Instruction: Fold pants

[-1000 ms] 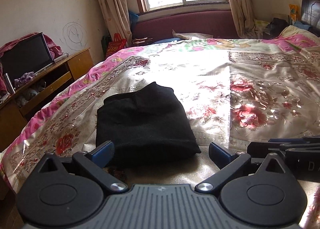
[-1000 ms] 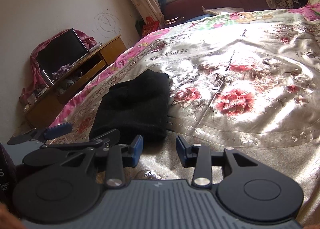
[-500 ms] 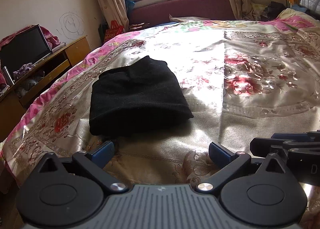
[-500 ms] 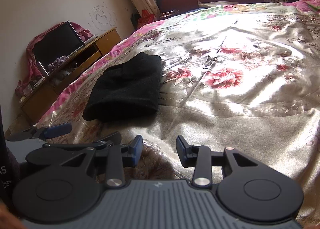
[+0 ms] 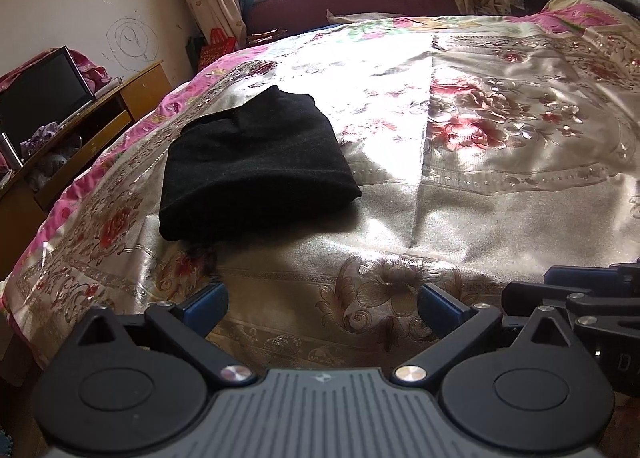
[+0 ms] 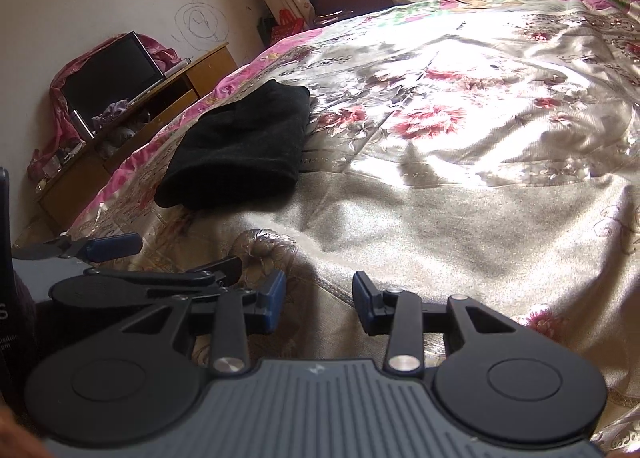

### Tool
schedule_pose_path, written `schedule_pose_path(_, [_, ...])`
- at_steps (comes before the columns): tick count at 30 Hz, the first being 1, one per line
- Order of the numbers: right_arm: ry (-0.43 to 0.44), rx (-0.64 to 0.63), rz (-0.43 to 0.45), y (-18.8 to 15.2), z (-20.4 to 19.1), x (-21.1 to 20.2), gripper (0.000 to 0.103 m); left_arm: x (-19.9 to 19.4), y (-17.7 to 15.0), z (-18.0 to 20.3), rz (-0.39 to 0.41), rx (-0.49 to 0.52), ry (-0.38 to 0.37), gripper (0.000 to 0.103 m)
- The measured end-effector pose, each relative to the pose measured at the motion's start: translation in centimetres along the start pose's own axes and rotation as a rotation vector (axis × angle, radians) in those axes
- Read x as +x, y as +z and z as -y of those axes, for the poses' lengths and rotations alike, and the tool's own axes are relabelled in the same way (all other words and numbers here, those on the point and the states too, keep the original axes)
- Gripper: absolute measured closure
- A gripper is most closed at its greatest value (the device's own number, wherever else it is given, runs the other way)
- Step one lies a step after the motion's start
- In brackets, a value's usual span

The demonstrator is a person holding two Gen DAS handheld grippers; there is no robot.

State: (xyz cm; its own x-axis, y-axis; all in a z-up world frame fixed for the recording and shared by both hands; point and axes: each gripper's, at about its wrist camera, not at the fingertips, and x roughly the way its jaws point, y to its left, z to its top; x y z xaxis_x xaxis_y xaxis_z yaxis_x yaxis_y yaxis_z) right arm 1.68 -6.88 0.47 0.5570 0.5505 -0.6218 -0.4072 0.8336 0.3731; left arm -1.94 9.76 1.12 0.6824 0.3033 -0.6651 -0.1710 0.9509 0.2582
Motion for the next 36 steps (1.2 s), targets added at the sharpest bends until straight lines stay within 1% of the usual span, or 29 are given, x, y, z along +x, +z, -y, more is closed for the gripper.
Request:
schedule_pose_path(3, [-0.013, -0.004, 0.002, -0.2, 0.3, -0.2, 0.062, -0.1, -0.2, 0.5, 0.008, 0.015, 0.002, 0.000])
schedule_pose_path(11, [-0.043, 0.003, -0.003, -0.7, 0.6, -0.8, 0.062, 0.0, -0.6, 1.1, 0.006, 0.009, -0.024, 0.000])
schedule_pose_path(24, [-0.061, -0.023, -0.021, -1.4, 0.2, -0.7, 0.062, 0.0, -0.9, 0.9, 0.005, -0.013, -0.041, 0.000])
schedule_pose_path(31, [-0.074, -0.011, 0.011, -1.1, 0.5, -1.1, 0.060, -0.2, -0.8, 1.0, 0.025, -0.012, -0.043, 0.000])
schedule_pose_path(36, [-0.078, -0.011, 0.018, -1.1, 0.4, -1.3, 0.060, -0.2, -0.9, 1.2, 0.018, -0.003, -0.043, 0.000])
